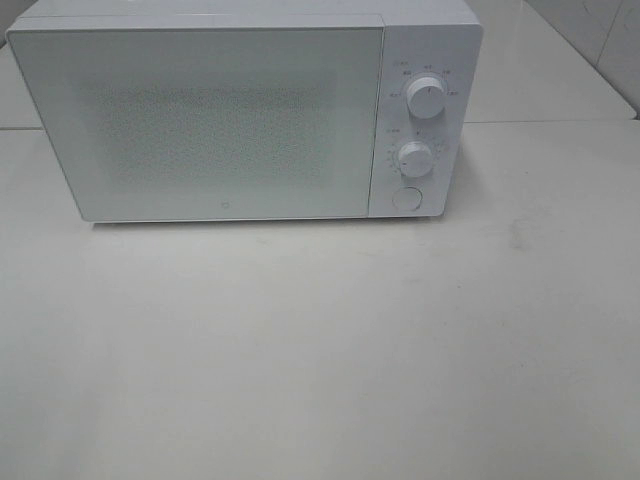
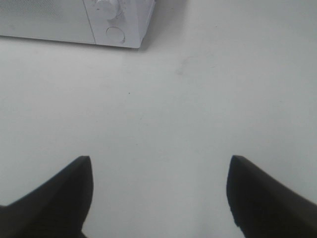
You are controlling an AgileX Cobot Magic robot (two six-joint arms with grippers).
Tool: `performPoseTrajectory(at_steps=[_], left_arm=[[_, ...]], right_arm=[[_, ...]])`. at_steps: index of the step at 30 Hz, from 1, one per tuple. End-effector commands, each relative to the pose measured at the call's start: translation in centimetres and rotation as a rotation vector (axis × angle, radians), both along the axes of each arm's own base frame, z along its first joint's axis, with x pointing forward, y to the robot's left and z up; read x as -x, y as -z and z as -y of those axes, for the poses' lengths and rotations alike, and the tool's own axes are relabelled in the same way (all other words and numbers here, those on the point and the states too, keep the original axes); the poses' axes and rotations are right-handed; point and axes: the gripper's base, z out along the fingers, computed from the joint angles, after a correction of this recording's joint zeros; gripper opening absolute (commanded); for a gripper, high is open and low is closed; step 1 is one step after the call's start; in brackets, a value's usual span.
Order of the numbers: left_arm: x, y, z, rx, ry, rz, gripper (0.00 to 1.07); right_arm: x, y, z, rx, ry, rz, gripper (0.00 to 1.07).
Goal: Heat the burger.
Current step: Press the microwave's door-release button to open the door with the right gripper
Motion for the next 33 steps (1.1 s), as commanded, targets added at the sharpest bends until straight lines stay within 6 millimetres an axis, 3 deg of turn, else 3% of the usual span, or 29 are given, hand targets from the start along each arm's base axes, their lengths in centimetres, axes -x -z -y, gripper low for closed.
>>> performPoseTrajectory(at_steps=[1,7,33], left_arm=[[0.2,0.0,0.0,0.010,-0.003,0.026,0.98],[0.2,0.0,0.0,0.010,-0.003,0.026,0.98],[0.1,0.0,0.0,0.010,-0.003,0.024,0.98]], right_arm=[[1.3,0.3,0.1,-0.032,0.043,0.056,0.74],[2.8,0.8,0.3,-0.041,0.080,0.129,0.74],[2.8,0.8,0.3,-0.040,0.085,0.127,0.74]])
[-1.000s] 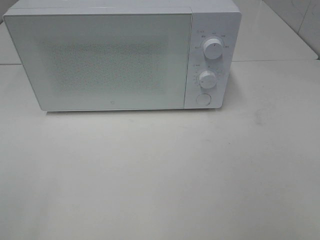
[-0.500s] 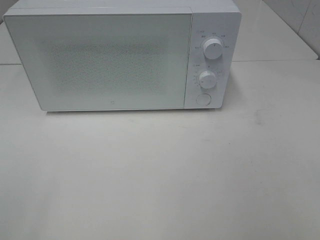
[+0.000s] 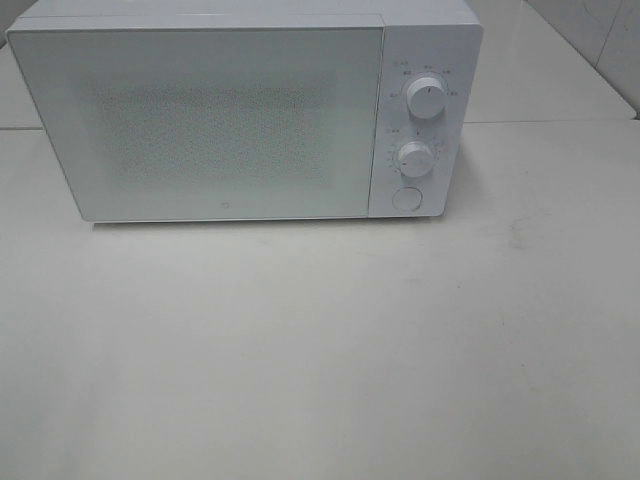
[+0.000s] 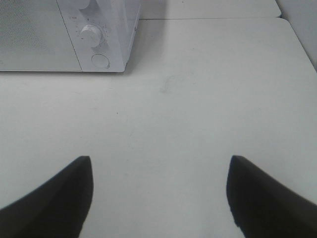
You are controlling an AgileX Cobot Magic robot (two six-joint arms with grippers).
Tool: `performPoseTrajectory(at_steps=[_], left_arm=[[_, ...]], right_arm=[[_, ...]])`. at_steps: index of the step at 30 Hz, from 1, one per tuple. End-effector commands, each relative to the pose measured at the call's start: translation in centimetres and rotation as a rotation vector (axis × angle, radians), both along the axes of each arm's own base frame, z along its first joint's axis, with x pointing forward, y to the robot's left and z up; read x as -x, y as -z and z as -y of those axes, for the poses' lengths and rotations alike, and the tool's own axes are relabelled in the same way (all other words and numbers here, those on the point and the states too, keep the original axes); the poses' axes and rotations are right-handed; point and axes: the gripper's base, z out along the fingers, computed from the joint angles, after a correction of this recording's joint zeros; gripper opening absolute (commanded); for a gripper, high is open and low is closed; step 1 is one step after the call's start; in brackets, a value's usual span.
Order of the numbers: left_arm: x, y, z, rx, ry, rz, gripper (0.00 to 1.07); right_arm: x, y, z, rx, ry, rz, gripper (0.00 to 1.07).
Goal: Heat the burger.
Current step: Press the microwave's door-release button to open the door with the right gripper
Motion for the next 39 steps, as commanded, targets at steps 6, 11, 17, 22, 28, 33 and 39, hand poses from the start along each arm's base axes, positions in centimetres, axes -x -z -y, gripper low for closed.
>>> performPoseTrajectory(at_steps=[6,11,17,22,28,33,39], left_arm=[[0.1,0.0,0.0,0.010,-0.003,0.023,0.98],[0.1,0.0,0.0,0.010,-0.003,0.023,0.98],[0.1,0.0,0.0,0.010,-0.003,0.023,0.98],[0.1,0.0,0.0,0.010,-0.003,0.023,0.98],[0.1,0.0,0.0,0.010,-0.003,0.023,0.98],[0.1,0.0,0.0,0.010,-0.003,0.023,0.98],[0.1,0.0,0.0,0.010,-0.003,0.023,0.98]], right_arm=[[0.4,0.0,0.0,0.006,-0.002,0.033,0.74],[-0.1,-0.8,0.0,0.008,-0.003,0.029,0.74],[-2.2,-1.4,-0.2,0.007,-0.001,0.002,0.74],[-4.3,-1.8,-0.4,0.003,-0.003,-0.016,0.74],[-7.1,-2.0,-0.7,0.004,-0.003,-0.032,0.74],[-9.3,-2.0,-0.9,0.004,-0.002,-0.036,0.74],[-12.0,-1.5,-1.1,0.006,-0.001,-0.054,0.74]])
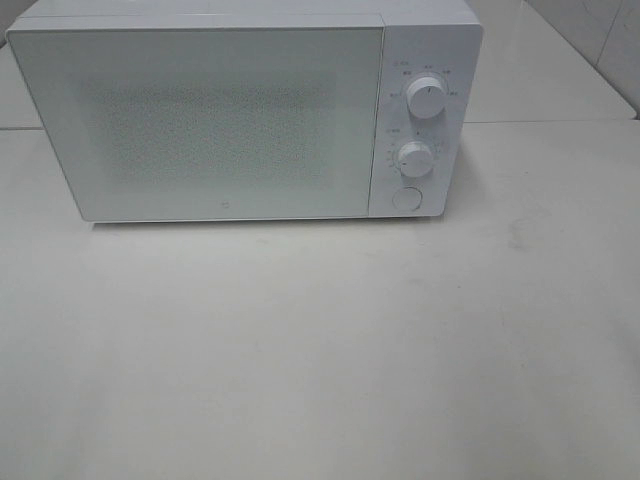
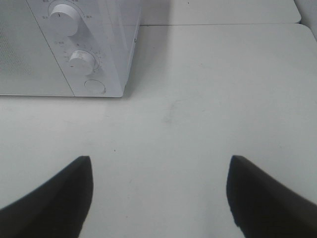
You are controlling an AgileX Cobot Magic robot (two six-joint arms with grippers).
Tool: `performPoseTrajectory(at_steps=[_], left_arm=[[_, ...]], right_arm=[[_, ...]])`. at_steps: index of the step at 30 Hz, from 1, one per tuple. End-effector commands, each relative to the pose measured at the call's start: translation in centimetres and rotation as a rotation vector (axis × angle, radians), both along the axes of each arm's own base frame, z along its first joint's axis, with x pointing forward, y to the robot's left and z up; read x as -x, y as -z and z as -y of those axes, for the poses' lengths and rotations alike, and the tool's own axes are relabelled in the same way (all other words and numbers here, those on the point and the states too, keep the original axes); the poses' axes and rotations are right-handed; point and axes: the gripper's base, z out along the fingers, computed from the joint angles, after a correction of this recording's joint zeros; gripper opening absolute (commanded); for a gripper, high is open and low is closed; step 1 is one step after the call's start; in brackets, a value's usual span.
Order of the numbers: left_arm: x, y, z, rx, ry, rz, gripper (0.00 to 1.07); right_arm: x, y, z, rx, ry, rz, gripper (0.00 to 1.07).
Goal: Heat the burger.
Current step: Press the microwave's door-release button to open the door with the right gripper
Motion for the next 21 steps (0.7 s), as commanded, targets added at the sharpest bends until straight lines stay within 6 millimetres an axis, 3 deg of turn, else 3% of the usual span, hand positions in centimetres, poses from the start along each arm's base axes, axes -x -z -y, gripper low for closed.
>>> performPoseTrajectory(at_steps=[1,10,21], left_arm=[[0.1,0.0,0.0,0.010,-0.003,0.023,0.98],[0.1,0.0,0.0,0.010,-0.003,0.023,0.98],[0.1,0.0,0.0,0.010,-0.003,0.023,0.98]], right_arm=[[-2.1,0.2,-0.1,0.005,0.000,0.011,0.74],[-5.5,1.4,-0.4,0.002,0.002,0.048,0.74],[-8.9,5.3,-0.7,-0.003,0.001,0.168,0.74]])
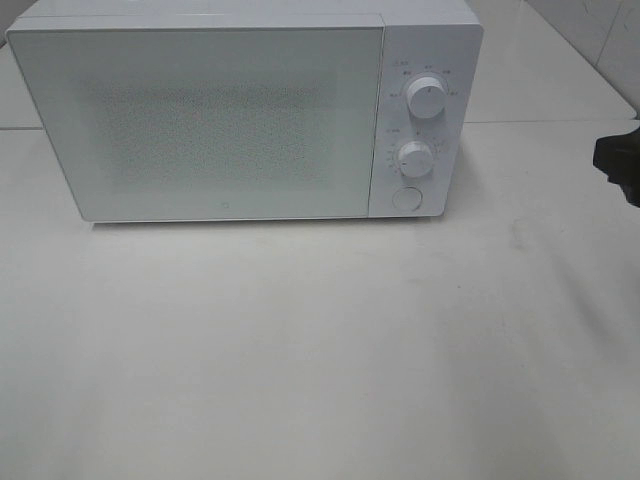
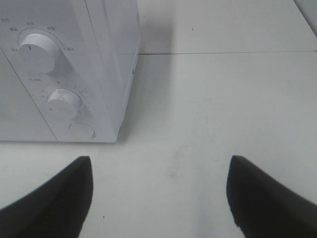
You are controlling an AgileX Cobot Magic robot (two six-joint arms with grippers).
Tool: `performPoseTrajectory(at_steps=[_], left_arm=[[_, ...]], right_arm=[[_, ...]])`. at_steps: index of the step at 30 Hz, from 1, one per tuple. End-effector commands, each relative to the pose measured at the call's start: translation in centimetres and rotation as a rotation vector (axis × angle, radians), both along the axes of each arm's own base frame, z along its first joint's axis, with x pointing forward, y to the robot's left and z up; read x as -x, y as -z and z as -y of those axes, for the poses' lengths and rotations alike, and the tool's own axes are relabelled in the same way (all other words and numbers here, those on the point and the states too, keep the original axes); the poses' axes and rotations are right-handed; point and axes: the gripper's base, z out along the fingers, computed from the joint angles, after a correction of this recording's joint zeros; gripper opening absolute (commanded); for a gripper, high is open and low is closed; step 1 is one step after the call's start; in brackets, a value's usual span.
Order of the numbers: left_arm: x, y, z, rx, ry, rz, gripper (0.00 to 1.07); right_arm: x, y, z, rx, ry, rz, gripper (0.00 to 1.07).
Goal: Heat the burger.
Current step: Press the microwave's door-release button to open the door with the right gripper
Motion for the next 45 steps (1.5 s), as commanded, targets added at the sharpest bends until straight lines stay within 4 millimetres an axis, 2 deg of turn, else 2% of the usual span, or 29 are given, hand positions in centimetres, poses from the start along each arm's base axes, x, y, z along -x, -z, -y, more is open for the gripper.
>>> performPoseTrajectory(at_steps=[1,14,18,25,27,30,32,35,45], left_arm=[[0.1,0.0,0.0,0.010,-0.003,0.023,0.98],[0.1,0.0,0.0,0.010,-0.003,0.023,0.98],[0.1,0.0,0.0,0.010,-0.003,0.023,0.98],[0.1,0.0,0.0,0.010,-0.003,0.023,0.98],[0.1,0.0,0.0,0.010,-0.003,0.023,0.98],[0.1,0.0,0.0,0.010,-0.003,0.023,0.98],[0.1,0.0,0.0,0.010,-0.003,0.023,0.98],[0.1,0.0,0.0,0.010,-0.003,0.023,0.98],[0.1,0.0,0.0,0.010,-0.003,0.023,0.98]], right_arm=[[-1.2,1.0,-0.1,0.018,-0.008,0.068,0.74],[-4.7,3.9,-0.4,0.103,-0.044,0.132,0.74],[-5.4,5.1,-1.2,0.098,-0.044,0.133,0.74],[-5.5,6.8,-3.3,0.121,-0.065,0.153,0.74],[-5.4,7.7,-4.6,0.099,-0.050,0.148,0.74],[-5.4,7.9,-4.9,0.093,-0.045,0.147,0.74],[-5.1,8.7,-6.5,0.075,-0.041,0.143,0.74],[-4.8,9.1,-7.5,0.065,-0.039,0.147,0.74],[-3.5,10.1,-9.6,0.043,-0.009,0.132,0.74]])
